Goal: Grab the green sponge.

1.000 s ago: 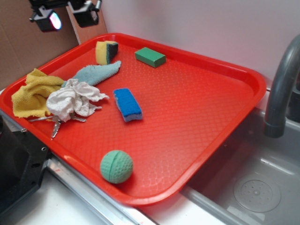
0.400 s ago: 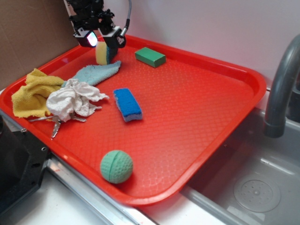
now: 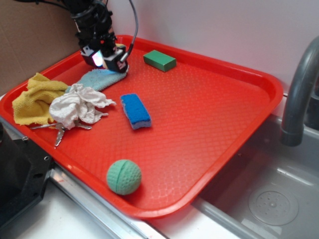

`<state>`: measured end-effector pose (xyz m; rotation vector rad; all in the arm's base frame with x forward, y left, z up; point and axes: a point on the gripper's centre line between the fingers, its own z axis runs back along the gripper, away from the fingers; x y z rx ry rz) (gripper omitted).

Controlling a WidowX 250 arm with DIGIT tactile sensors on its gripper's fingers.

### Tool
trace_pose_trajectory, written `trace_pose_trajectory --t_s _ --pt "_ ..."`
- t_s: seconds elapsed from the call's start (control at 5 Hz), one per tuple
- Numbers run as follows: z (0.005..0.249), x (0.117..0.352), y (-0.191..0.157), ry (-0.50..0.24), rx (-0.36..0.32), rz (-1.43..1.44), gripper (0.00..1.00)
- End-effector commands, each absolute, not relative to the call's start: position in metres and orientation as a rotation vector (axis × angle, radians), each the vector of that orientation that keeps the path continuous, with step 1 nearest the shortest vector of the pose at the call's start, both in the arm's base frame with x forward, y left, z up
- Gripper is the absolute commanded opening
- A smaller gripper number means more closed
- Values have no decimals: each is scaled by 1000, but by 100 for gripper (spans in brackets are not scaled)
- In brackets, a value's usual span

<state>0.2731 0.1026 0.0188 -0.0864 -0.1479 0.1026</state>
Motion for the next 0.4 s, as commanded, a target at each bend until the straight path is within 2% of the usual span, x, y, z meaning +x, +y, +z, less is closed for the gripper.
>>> trace_pose_trajectory --t_s 0.0,0.2 --pt "88 260 75 -171 34 183 0" --pt "139 242 61 -194 19 259 0"
